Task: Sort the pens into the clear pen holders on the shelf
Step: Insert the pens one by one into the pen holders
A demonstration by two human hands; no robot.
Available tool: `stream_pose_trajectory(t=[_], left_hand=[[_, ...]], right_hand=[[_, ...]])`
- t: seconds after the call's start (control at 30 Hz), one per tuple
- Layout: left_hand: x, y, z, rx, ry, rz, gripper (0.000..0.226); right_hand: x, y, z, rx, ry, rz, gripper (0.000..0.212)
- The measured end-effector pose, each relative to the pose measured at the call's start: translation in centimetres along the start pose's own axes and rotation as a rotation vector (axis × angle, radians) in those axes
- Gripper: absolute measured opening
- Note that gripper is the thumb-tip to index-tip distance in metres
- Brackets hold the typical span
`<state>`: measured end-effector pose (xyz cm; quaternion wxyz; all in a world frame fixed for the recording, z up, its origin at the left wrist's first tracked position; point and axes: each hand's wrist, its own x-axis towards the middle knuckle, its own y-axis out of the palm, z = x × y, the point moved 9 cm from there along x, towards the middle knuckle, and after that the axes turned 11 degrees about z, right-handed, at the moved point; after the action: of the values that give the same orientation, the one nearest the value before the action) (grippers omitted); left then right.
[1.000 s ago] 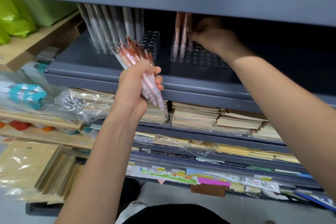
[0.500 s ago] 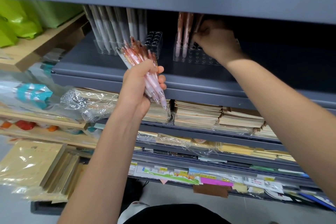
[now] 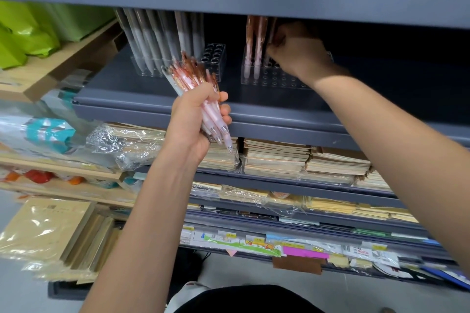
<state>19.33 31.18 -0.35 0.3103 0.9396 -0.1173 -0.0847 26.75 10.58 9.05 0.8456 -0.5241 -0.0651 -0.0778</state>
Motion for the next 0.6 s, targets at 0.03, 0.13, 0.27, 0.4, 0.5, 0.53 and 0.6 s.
stream_pose_trajectory(t=[0.03,0.13,0.27,0.4,0.5,0.53,0.6], left_hand=[[0.0,0.0,0.0,0.001,0.000,-0.001,0.006],[-0.1,0.0,0.0,0.014,-0.001,-0.005,0.006],[-0.1,0.0,0.0,0.012,0.001,-0.015,0.011],[-0.1,0.0,0.0,0.007,-0.001,-0.016,0.014],[-0.1,0.1,0.0,-0.026,-0.004,-0.002,0.026],[0.0,0.2,0.0,-0.038,-0.001,0.007,0.030],[0.0,0.3,-0.1,-0.066,0.012,0.011,0.037]], right_hand=[[0.0,0.0,0.0,-0.001,0.004,0.006,0.026],[0.2,0.0,-0.2,-0.004,0.014,0.029,0.026],[0.2,0.2,0.0,-0.064,0.006,0.051,0.026],[0.2,0.3,-0.4,-0.023,0.044,0.094,0.028],[-0.9,-0.3,-0.5,0.055,0.063,0.086,0.027],[-1.6,-0.9,-0.5,0.094,0.050,0.032,0.025],[-4.3,-2.0,-0.5,0.214,0.045,-0.090,0.015]])
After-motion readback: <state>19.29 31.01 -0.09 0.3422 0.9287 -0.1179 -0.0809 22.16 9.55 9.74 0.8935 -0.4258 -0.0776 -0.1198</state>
